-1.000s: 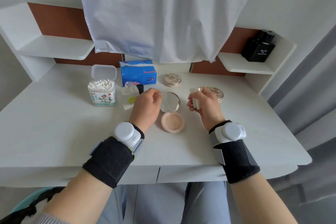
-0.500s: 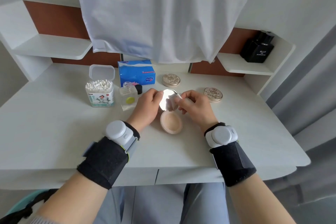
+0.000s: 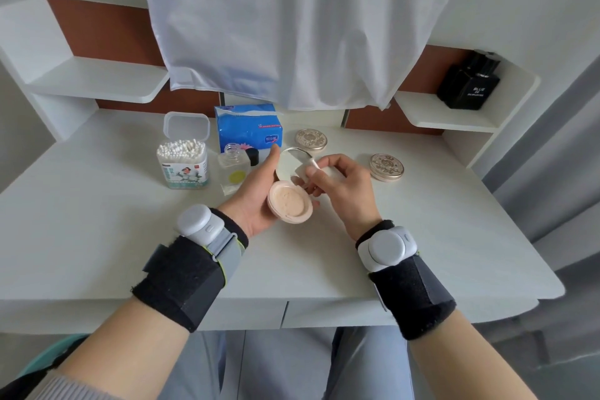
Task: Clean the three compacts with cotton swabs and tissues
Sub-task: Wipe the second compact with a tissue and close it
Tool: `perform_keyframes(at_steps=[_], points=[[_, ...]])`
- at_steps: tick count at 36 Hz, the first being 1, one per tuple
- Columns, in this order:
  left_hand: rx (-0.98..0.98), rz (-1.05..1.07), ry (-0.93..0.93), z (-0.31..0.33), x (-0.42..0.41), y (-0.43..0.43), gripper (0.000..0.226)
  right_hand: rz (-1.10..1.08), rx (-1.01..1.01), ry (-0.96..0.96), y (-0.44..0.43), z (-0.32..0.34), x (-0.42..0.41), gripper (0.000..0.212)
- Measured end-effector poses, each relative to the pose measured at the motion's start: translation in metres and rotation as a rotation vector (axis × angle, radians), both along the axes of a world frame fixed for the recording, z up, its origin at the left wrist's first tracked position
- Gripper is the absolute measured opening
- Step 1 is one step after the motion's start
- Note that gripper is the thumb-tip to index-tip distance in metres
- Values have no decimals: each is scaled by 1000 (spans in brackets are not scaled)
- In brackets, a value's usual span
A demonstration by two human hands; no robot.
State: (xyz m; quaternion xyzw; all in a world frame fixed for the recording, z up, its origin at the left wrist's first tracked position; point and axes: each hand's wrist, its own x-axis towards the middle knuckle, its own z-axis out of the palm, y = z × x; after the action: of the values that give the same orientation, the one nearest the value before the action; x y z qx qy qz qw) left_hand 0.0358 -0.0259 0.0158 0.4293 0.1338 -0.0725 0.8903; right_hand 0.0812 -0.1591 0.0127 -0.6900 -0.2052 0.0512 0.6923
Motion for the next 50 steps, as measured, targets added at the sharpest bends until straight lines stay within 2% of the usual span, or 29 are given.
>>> perform_keyframes(at_steps=[4,8,11,14,16,21,28,33,35,42,45,50], points=[[-26,-9,24,1,1,3,46,-53,-28,-15,-1,1,0,12],[-65,-22,-3,-1,2,7,40,-143,-148,-79,1,-5,2,9],[-72,-35,-16,-1,0,9,41,-246,-271,-274,1,-10,6,3],[-39,-46,-21,-2,-1,10,38,-290,-348,-486,3,-9,5,6],[-33,-50,-17,-2,-2,11,35,-323,-370,-547,4,-9,5,10],[-21,-75,14,-2,-1,10,35,-396,-391,-387,3,1,3,38],[51,-114,6,0,-5,12,38,-429,-466,-331,7,4,9,6],[58,-145,34,-3,-4,13,40,-394,-551,-392,12,8,16,2],[43,-154,34,-3,-5,12,39,-353,-563,-402,14,15,16,6],[16,-148,-16,-3,-3,14,49,-117,-543,-270,17,26,12,18],[-24,-108,-8,-7,-1,17,47,-94,-622,-403,10,21,13,11],[-54,-125,11,-8,0,15,39,-42,-652,-628,-6,9,11,28]])
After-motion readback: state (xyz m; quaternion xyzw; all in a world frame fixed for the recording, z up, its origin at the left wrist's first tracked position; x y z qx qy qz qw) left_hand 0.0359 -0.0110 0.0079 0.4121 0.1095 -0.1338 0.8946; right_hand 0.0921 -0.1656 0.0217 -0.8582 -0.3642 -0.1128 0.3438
